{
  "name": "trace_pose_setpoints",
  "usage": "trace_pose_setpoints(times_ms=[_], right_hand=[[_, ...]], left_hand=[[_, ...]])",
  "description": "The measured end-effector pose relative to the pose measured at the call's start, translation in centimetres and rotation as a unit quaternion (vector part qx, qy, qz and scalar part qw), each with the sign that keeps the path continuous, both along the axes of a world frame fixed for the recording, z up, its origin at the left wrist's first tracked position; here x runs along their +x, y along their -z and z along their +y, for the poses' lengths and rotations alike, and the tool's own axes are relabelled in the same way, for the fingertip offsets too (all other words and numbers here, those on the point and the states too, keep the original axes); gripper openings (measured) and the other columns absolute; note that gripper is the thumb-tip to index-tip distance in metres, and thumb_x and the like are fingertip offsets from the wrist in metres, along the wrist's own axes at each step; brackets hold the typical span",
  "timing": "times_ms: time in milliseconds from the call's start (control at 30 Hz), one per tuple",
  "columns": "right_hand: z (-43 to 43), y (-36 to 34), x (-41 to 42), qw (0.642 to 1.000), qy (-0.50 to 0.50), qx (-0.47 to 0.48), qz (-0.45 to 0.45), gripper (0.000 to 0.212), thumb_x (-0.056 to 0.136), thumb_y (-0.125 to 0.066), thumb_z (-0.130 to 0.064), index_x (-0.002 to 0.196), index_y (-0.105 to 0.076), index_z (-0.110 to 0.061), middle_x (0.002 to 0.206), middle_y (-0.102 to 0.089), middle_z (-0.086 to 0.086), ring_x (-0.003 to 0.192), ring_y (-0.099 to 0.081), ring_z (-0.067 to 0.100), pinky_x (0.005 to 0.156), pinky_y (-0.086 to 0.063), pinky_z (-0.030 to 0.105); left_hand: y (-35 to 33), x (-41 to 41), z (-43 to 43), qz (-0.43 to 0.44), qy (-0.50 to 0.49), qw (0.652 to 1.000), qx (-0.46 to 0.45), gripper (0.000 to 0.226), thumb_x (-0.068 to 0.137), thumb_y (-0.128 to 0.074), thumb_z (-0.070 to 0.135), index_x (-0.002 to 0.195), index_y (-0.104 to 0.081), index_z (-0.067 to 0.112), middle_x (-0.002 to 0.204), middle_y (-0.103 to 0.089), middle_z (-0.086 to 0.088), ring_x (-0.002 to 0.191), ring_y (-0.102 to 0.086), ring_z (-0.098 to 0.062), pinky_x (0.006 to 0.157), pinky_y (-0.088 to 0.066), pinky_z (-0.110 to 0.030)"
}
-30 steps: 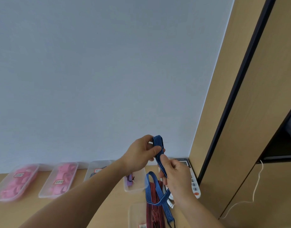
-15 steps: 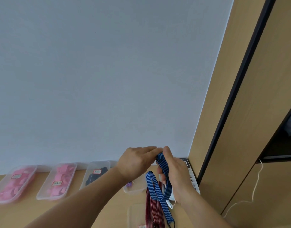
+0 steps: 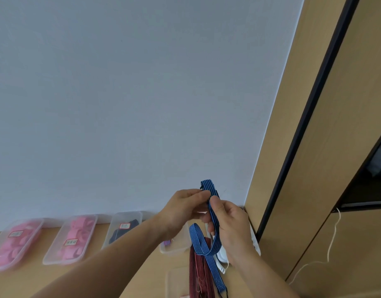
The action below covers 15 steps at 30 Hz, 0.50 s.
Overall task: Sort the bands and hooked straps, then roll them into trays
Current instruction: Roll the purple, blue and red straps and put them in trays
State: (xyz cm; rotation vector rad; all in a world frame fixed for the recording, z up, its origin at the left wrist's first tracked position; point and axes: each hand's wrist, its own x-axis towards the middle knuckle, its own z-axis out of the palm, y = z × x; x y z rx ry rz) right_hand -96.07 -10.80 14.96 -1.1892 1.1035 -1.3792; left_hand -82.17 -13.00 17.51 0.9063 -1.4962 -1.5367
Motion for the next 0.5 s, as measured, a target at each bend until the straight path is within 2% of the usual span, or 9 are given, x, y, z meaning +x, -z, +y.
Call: trace_pose_setpoints(times_ms=[100, 233, 333, 400, 500], right_hand=[[0.01, 0.39, -0.11, 0.999, 0.008, -0.010, 0.029, 0.051, 0.080, -0.059, -0.058, 0.076, -0.068, -0.008, 0.058, -0.066, 0.009, 0.043, -0.054, 0.017, 0.043, -0.046, 0.028], [0.24, 0.59, 0.05, 0.998, 0.020, -0.014, 0.062, 0.055, 0.077, -0.059, -0.062, 0.066, -0.065, -0.009, 0.054, -0.065, 0.008, 0.040, -0.054, 0.017, 0.042, -0.045, 0.027], [0.41, 0.71, 0.01, 0.997, 0.018, 0.023, 0.070, 0.058, 0.073, -0.059, -0.064, 0.067, -0.067, -0.007, 0.054, -0.066, 0.008, 0.040, -0.054, 0.018, 0.043, -0.045, 0.027], [0.56, 0.79, -0.12, 0.997, 0.007, 0.030, 0.072, 0.058, 0.075, -0.058, -0.062, 0.069, -0.068, -0.006, 0.054, -0.066, 0.007, 0.041, -0.055, 0.018, 0.044, -0.045, 0.028], [0.61, 0.71, -0.22, 0.998, -0.004, 0.031, 0.063, 0.060, 0.076, -0.055, -0.061, 0.076, -0.069, -0.003, 0.054, -0.064, 0.004, 0.043, -0.054, 0.016, 0.045, -0.045, 0.026]], left_hand=[[0.00, -0.04, -0.03, 0.024, -0.016, 0.999, 0.015, 0.041, 0.097, -0.057, 0.032, 0.095, -0.061, -0.009, 0.075, -0.063, -0.023, 0.068, -0.058, -0.036, 0.079, -0.054, -0.043], [0.23, 0.34, -0.10, 0.003, -0.063, 0.998, 0.030, 0.049, 0.089, -0.069, 0.030, 0.102, -0.058, -0.016, 0.085, -0.067, -0.026, 0.081, -0.061, -0.039, 0.096, -0.050, -0.055], [0.08, 0.45, -0.32, -0.022, -0.116, 0.993, 0.001, 0.027, 0.091, -0.068, 0.018, 0.105, -0.067, -0.006, 0.104, -0.073, -0.020, 0.091, -0.067, -0.026, 0.089, -0.054, -0.041], [-0.08, 0.58, -0.66, -0.036, -0.146, 0.988, -0.027, 0.015, 0.092, -0.067, 0.014, 0.104, -0.071, 0.006, 0.101, -0.076, -0.010, 0.087, -0.069, -0.016, 0.078, -0.054, -0.031], [-0.02, 0.87, -0.93, -0.071, -0.168, 0.980, -0.079, 0.012, 0.092, -0.066, 0.011, 0.100, -0.072, 0.018, 0.093, -0.078, 0.004, 0.083, -0.070, -0.006, 0.071, -0.052, -0.020]])
